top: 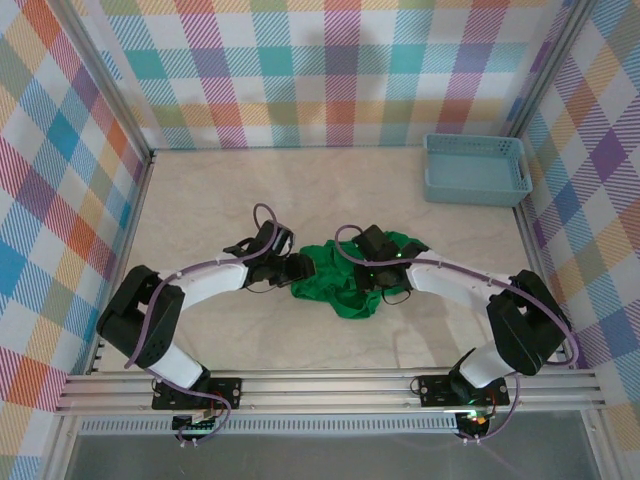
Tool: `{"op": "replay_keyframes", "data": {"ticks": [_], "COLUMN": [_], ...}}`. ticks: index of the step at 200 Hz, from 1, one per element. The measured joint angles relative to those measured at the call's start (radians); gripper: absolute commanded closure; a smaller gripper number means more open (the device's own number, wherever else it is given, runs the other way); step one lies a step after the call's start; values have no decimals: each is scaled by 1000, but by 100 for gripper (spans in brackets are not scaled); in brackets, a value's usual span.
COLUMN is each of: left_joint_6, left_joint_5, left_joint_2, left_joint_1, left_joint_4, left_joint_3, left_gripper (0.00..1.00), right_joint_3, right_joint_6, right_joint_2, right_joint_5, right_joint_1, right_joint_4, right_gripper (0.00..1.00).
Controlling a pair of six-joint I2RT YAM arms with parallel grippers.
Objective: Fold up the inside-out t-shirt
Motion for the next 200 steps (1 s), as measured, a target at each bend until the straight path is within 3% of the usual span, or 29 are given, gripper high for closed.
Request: {"op": "replay_keyframes", "data": {"ticks": [18, 27, 54, 93, 129, 149, 171, 200], "left_joint_6": [6, 9, 39, 78, 112, 112, 103, 60], "left_joint_5": [-10, -23, -58, -129, -190, -190, -155, -98], "left_joint_2": [3, 2, -47, -294, -552, -642, -637, -539], "left_joint_1": [0, 0, 23, 200, 210, 210, 210, 191], "left_joint_4": [-15, -31, -115, -276, -275, -269, -250, -252], "left_joint_3": [15, 32, 99, 336, 516, 497, 349, 46], "left_gripper": [93, 100, 100, 100, 100, 100, 100, 100], "right_joint_3": [10, 19, 70, 309, 465, 388, 217, -92], "right_joint_6": [-3, -12, -40, -119, -155, -142, -93, 25], "right_joint_2": [-14, -36, -153, -355, -523, -611, -636, -568], "right_joint_5": [27, 43, 67, 10, -72, -106, -86, -83], "right_joint_1": [0, 0, -16, -171, -219, -217, -218, -218], "right_joint_4": [-22, -41, -113, -217, -196, -167, -154, -132], "right_gripper": [100, 100, 100, 100, 100, 100, 97, 71]}}
